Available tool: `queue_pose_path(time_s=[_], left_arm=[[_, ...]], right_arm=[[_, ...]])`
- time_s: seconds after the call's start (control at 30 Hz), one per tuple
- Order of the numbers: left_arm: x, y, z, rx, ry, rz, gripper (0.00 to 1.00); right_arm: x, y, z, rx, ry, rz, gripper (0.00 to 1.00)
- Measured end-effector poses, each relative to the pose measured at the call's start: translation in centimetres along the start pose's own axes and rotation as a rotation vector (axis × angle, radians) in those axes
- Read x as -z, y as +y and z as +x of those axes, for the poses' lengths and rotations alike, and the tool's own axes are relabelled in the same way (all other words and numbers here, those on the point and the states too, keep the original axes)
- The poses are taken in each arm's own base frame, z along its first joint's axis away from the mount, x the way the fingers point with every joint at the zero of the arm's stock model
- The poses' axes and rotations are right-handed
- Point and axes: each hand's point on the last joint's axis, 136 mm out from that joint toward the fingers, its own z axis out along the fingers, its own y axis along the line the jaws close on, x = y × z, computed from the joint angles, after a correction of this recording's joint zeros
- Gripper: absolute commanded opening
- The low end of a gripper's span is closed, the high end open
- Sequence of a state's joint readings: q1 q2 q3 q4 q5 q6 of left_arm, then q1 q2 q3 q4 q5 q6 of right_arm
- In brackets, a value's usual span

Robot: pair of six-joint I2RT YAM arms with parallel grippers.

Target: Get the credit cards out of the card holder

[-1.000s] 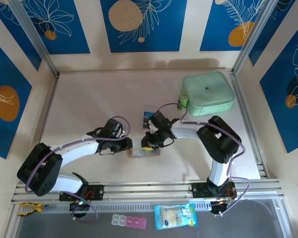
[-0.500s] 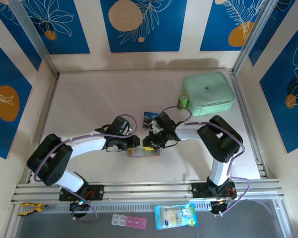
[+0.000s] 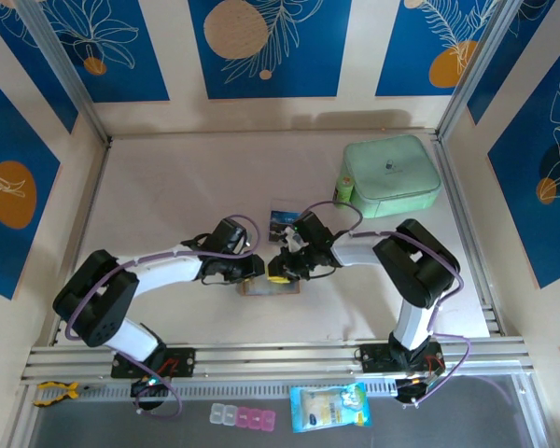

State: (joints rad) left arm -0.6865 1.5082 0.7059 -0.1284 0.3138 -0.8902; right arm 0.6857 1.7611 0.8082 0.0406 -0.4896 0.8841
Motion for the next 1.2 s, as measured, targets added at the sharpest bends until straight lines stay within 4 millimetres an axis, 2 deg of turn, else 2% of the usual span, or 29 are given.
queue_pose_path(time_s=[0.17,0.33,0.6,0.87,1.07,1.2], left_arm=[[0.3,-0.5,-0.2,-0.004,-0.004,0.006,0.28],[0.9,-1.6,-0.6,-0.017,-0.014,0.023,0.31],[1.2,-3.8,-0.7,-0.054,-0.016,0.053,0.34],[-0.1,-5.6,-0.6,-0.081,0.011,0.056,0.35],[-1.6,-6.5,-0.5,-0.096,0.037,0.047,0.36],[-1.8,-6.7,-0.2,-0.098,0.045,0.046,0.37]], right_arm=[[1.4,1.4,-0.1,0.032,-0.034,-0.003,0.21],[2.9,1.7,0.0,0.05,-0.07,0.038,0.22],[6.4,1.7,-0.6,0.07,-0.16,0.088,0.22],[9.6,1.4,-1.3,0.067,-0.238,0.09,0.25],[10.3,0.3,-0.7,0.05,-0.242,0.105,0.25],[10.3,-0.1,-0.5,0.043,-0.237,0.111,0.25]])
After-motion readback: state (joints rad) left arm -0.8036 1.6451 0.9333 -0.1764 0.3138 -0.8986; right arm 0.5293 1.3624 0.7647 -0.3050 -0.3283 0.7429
